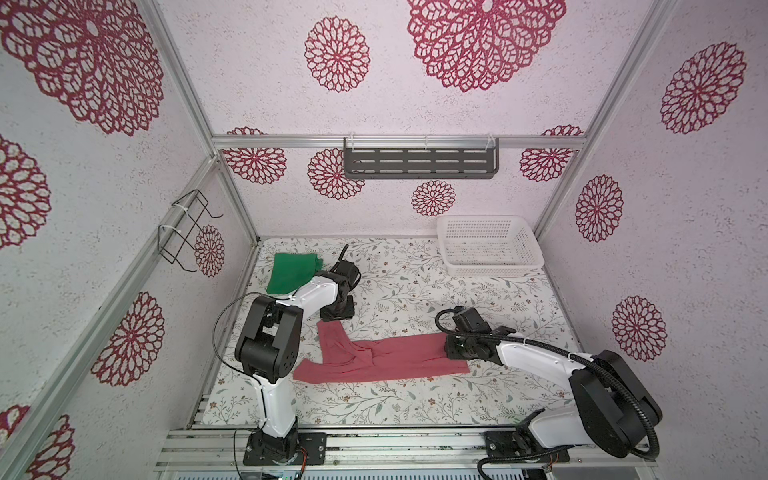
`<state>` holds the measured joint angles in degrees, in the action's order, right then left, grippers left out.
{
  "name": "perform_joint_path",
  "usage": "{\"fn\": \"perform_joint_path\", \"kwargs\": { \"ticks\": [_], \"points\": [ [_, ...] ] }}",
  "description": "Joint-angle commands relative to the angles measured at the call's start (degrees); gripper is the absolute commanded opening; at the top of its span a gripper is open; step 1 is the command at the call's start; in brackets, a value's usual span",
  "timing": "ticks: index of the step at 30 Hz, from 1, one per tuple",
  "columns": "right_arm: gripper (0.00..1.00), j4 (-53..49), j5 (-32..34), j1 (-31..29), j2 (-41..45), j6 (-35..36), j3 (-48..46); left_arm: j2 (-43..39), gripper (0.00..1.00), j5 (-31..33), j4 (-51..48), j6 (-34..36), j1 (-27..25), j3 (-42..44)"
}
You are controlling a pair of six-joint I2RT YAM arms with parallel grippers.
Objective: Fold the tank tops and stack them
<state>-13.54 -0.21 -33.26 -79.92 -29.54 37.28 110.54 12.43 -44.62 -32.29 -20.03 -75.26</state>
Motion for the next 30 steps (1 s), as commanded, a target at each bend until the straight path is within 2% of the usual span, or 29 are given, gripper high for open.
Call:
{"fn": "perform_joint_path", "kwargs": {
  "ticks": [1,5,13,15,21,26,30],
  "points": [
    [0.31,0.20,0.21,-0.14,0.05,0.94,0.08,3.51,0.48,-0.36,0.07,1.96,0.45,-1.28],
    [0.31,0.11,0.53,-0.14,0.20,1.06,-0.01,4.91,0.39,-0.03,-0.47,1.47,0.43,-1.05],
    [0.31,2.74,1.44,-0.14,-1.80,0.54,-1.09,2.97,0.00,1.67,-0.42,1.13,0.51,-0.16],
    [0.31,3.92,1.53,-0.14,-2.32,0.01,-1.74,2.57,0.00,2.36,-0.79,1.20,0.60,-0.15],
    [0.31,7.11,2.93,-0.14,-3.61,-1.45,-3.81,-7.21,0.00,5.14,-0.32,0.39,0.61,3.24],
    [0.31,10.31,3.46,-0.14,-4.69,-3.49,-5.87,-18.68,0.00,9.03,2.10,-3.27,0.73,11.83],
    [0.31,12.30,3.56,-0.14,-4.89,-5.01,-7.25,-28.33,0.00,10.55,5.60,-9.61,0.87,22.69]
  ]
}}
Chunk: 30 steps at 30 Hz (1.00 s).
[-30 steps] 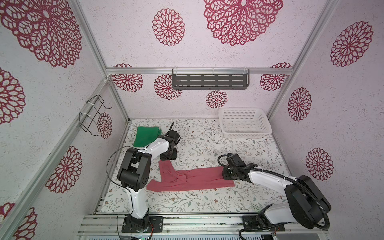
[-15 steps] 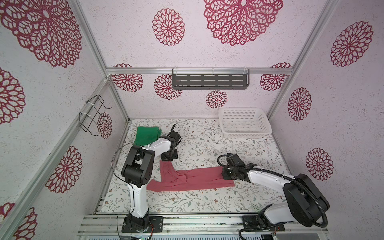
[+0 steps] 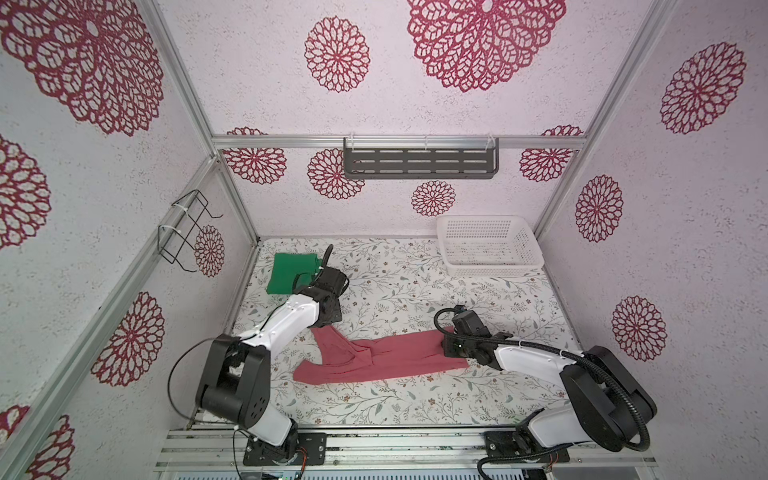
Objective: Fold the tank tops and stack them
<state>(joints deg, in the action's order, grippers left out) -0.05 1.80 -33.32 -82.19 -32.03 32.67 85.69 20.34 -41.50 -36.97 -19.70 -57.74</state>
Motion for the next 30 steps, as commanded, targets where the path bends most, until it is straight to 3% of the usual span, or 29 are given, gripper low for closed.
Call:
{"fn": "perform_joint_path", "kwargs": {
  "ticks": [1,7,11,14,19,23,25,30],
  "points": [
    [0.31,-0.87,1.63,-0.08,-2.53,-2.91,-2.93,-5.69,0.00,3.50,3.47,-7.08,0.62,8.47],
    [0.31,0.23,2.16,-0.08,-1.93,-3.83,-4.36,-16.86,0.00,6.84,11.32,-17.18,2.53,26.03],
    [0.31,0.84,2.24,-0.08,-1.92,-3.87,-4.45,-19.43,0.01,6.36,11.99,-17.10,5.29,27.56],
    [0.31,1.38,2.14,-0.08,-1.66,-4.00,-4.56,-19.75,0.32,6.56,9.23,-15.85,5.76,25.75],
    [0.31,1.33,1.85,-0.08,-1.65,-3.76,-4.08,-22.04,0.56,6.06,4.05,-13.38,5.75,21.95],
    [0.31,0.06,1.45,-0.08,-0.60,-3.24,-3.14,-23.61,0.58,3.98,-0.88,-12.61,5.41,17.08],
    [0.31,-0.63,1.70,-0.08,0.42,-2.98,-2.92,-23.64,0.53,1.88,-2.58,-12.42,3.79,14.64],
    [0.32,-1.79,2.23,0.01,0.68,-2.43,-2.35,-16.08,0.43,-8.40,-1.36,-16.22,-7.20,9.81]
  ]
}}
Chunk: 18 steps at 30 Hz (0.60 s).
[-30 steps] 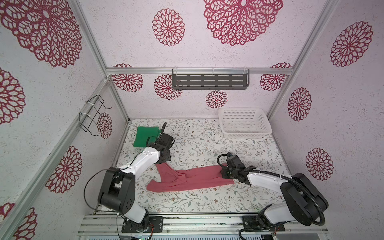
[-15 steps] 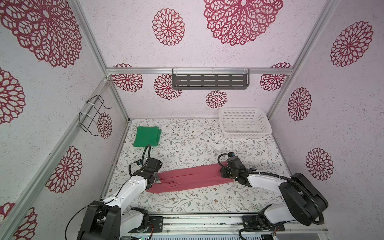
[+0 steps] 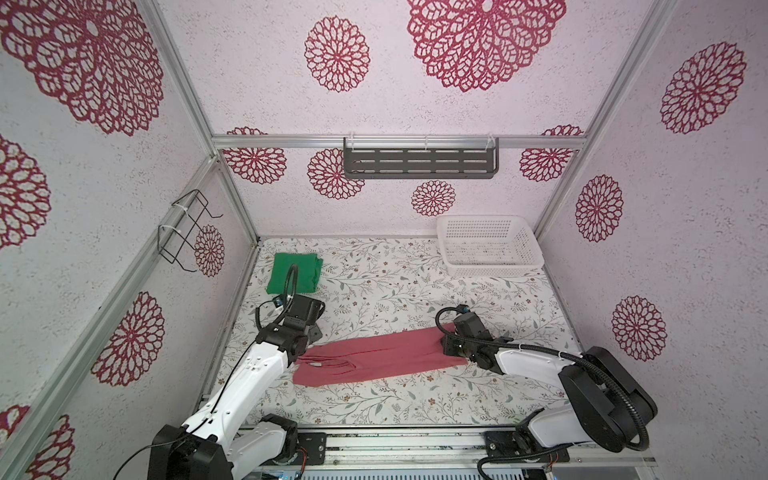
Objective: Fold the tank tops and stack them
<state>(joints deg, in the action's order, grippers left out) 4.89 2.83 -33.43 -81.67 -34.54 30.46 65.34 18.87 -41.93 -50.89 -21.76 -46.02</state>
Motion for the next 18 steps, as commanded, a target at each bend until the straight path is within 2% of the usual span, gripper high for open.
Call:
{"fn": "perform_joint_path", "kwargs": {
  "ticks": [1,4,7,10,14,18],
  "points": [
    [0.32,-6.77,1.28,0.12,0.04,0.07,0.00,6.47,0.41,-8.71,0.21,-3.30,-7.93,-2.82],
    [0.32,-7.16,1.45,0.12,0.04,0.18,0.38,12.79,0.35,-12.04,5.11,-6.27,-14.86,-4.78],
    [0.32,-7.84,1.95,0.19,0.19,0.40,0.78,17.58,0.32,-13.55,8.48,-8.42,-18.75,-5.20],
    [0.32,-8.39,2.51,0.29,0.35,0.73,0.92,19.22,0.28,-14.24,9.90,-10.71,-20.08,-2.74],
    [0.32,-8.21,2.55,0.64,0.07,0.93,0.74,17.22,0.27,-13.54,9.08,-12.54,-20.34,2.12],
    [0.32,-7.87,2.61,0.80,-0.34,0.76,0.57,16.70,0.27,-12.54,8.82,-12.28,-18.32,6.79]
  ]
}}
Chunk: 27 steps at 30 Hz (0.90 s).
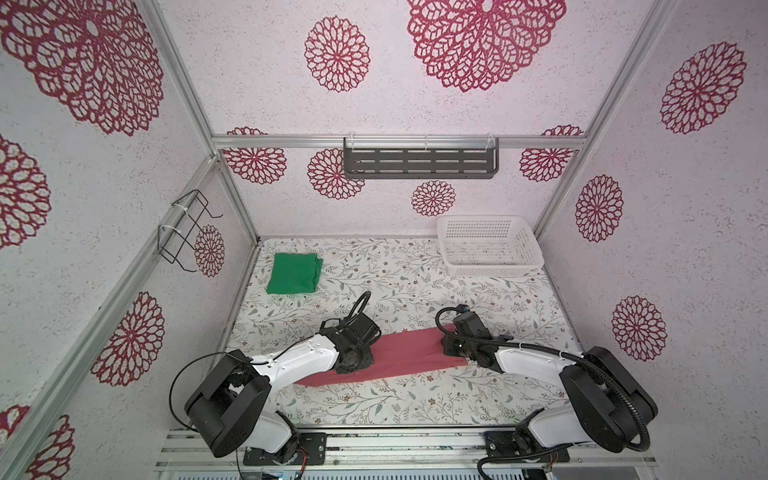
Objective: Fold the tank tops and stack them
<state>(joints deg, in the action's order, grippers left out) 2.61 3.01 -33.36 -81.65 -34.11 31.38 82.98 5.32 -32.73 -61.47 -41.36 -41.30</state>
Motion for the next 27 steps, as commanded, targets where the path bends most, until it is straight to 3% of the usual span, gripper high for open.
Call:
{"fn": "perform_joint_path", "kwargs": {
  "ticks": [1,8,14,16,18,22,27],
  "points": [
    [0.32,-5.59,2.60,0.84,-0.27,0.09,-0.51,-0.81,0.27,1.27,-0.49,-1.51,2.02,3.01],
    [0.32,-6.58,3.01,1.27,1.45,-0.46,-0.82,-2.42,0.32,3.80,-2.84,2.57,6.75,0.56],
    [0.34,-8.65,4.05,1.37,10.37,1.23,-1.77,-6.92,0.40,4.39,-11.75,4.65,7.34,-5.32],
    [0.46,-9.70,4.19,1.37,13.81,2.91,-2.02,-8.52,0.41,4.95,-13.59,4.87,7.91,-6.03],
    [0.35,-11.90,4.73,1.46,15.85,4.87,-1.40,-9.36,0.41,4.48,-13.23,5.17,9.55,-4.87],
    [0.23,-18.49,3.87,1.46,14.61,9.15,3.17,-9.24,0.38,2.70,-9.83,4.55,12.16,-0.89],
    [0.17,-19.51,1.32,1.12,10.57,10.46,6.18,-8.56,0.33,3.73,-7.49,2.22,13.59,3.69]
  ]
}}
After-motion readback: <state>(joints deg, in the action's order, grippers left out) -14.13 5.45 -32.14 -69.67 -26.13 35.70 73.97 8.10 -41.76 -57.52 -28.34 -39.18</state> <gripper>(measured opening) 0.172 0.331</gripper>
